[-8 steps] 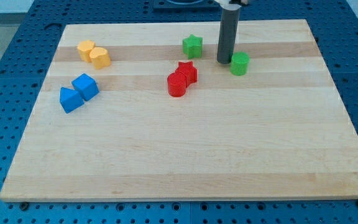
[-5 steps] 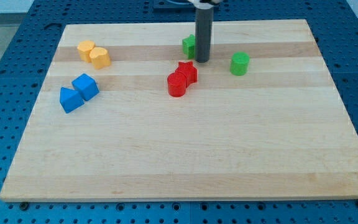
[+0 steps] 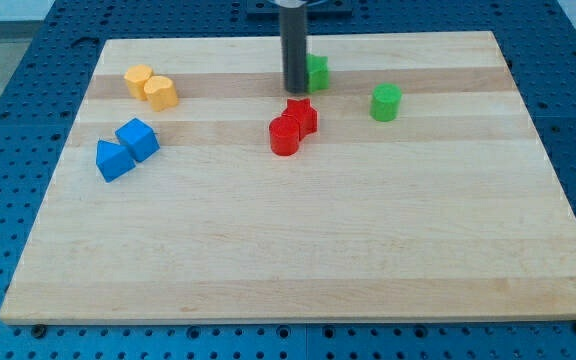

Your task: Move the green star towards the green circle

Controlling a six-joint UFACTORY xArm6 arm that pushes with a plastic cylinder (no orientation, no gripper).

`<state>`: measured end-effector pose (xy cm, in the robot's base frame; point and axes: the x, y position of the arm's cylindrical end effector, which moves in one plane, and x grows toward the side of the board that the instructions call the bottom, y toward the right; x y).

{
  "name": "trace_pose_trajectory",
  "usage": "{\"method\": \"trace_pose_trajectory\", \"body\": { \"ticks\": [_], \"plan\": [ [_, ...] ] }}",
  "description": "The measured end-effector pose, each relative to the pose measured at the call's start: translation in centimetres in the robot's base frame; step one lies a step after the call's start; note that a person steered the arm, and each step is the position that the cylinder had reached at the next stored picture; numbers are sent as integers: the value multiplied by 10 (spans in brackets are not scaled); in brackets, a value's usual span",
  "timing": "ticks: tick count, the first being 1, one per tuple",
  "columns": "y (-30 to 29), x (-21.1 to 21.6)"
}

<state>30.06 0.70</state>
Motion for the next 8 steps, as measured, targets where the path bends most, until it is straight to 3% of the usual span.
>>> {"method": "trace_pose_trajectory", "body": {
  "ticks": [1,2,3,5,8],
  "plan": [
    [0,-1],
    [-20,-29],
    [6,-49],
    [101,-40],
    [22,-31]
  ]
}}
